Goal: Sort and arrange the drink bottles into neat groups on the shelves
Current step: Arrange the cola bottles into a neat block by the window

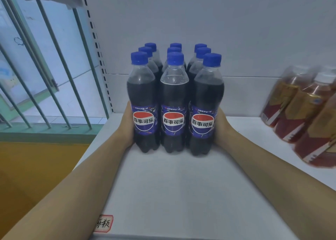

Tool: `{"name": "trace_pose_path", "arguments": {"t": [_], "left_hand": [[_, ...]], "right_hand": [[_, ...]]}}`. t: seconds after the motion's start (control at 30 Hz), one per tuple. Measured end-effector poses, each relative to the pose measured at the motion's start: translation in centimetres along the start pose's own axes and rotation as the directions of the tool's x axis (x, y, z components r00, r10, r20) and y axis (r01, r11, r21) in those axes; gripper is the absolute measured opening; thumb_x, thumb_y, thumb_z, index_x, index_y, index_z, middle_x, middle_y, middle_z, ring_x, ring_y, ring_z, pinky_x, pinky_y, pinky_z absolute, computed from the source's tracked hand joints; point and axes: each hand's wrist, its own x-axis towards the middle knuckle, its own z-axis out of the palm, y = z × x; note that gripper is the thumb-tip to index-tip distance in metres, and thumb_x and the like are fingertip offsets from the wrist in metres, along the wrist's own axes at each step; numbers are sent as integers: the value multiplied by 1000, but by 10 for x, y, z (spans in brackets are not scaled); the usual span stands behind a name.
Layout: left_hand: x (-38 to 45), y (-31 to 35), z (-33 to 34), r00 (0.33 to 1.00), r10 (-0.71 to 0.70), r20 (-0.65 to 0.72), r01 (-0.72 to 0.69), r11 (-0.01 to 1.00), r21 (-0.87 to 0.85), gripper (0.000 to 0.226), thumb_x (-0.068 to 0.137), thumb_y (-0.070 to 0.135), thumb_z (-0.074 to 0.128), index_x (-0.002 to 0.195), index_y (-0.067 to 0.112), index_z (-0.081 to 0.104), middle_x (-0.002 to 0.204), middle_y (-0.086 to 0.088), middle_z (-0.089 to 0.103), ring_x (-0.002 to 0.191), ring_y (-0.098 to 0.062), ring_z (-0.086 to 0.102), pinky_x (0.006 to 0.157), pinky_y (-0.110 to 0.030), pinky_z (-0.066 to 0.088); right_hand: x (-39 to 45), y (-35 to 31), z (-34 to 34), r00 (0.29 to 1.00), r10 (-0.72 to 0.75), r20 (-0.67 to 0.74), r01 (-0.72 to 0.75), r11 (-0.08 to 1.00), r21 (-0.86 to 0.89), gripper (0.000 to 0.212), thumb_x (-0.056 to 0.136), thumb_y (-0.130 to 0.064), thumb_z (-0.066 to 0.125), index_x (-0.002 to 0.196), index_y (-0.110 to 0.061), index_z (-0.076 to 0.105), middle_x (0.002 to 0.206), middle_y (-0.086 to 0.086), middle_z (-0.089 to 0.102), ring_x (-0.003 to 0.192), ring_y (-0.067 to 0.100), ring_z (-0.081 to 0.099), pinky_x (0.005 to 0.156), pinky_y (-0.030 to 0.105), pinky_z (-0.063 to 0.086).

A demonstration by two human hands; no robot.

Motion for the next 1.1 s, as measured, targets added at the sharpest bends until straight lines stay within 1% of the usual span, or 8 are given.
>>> {"name": "trace_pose_path", "arguments": {"t": [0.17,0.37,0.6,0.73,0.83,0.93,1.0,1.1], "left_hand": [[-2,0,0,998,62,-34,-58,993,98,42,112,22,36,77,13,57,48,9,66,43,-3,63,41,-15,48],[-5,-1,1,999,49,-22,-48,997,63,65,112,24,34,58,20,70,47,11,65,41,0,62,41,-14,48],[-4,-2,1,997,43,-70,-39,998,50,48,112,25,36,72,13,58,46,7,64,39,-2,62,39,-15,48],[-1,-2,-1,1000,14,-20,-14,1000,1,72,112,27,36,48,19,70,48,5,65,41,-5,64,40,-17,49],[1,-4,-3,1000,-7,-26,7,1000,-7,59,112,32,33,66,15,66,49,5,66,45,-12,66,40,-19,50],[4,-5,-4,1000,-5,23,6,999,-43,76,111,30,35,45,19,71,50,3,67,45,-10,66,42,-17,50],[5,-5,-5,1000,2,18,-2,999,-41,71,112,29,36,51,17,71,51,3,67,43,-7,65,42,-17,51],[5,-8,-5,999,46,18,-46,999,-25,72,112,27,34,52,19,73,51,7,68,44,-3,65,42,-16,50]], "right_hand": [[-3,-4,-3,999,-13,29,14,999,-39,75,108,-47,36,49,-27,77,60,-3,73,52,9,70,46,19,53],[2,-3,-6,999,-31,-12,30,995,-93,52,108,-45,39,78,-14,69,61,-1,73,51,10,70,45,20,53],[3,-1,-7,999,-7,33,9,999,-50,58,106,-49,40,72,-19,76,67,-1,75,58,12,72,50,22,55],[7,3,-7,999,-36,19,37,998,-53,56,107,-50,38,76,-17,70,62,0,73,53,12,71,46,21,53],[14,7,-8,999,-37,19,38,998,-43,64,108,-48,36,67,-17,74,57,-1,71,47,10,68,42,19,51],[13,7,-8,999,-48,2,48,995,-88,45,109,-44,39,84,-16,65,60,-2,72,48,9,69,46,22,55],[14,9,-10,996,-91,8,91,986,-138,34,108,-38,44,89,-19,64,67,-4,74,54,7,70,56,27,60],[13,7,-7,999,-31,-24,29,995,-95,46,104,-53,44,84,-16,63,58,-2,71,48,10,68,47,21,53]]}}
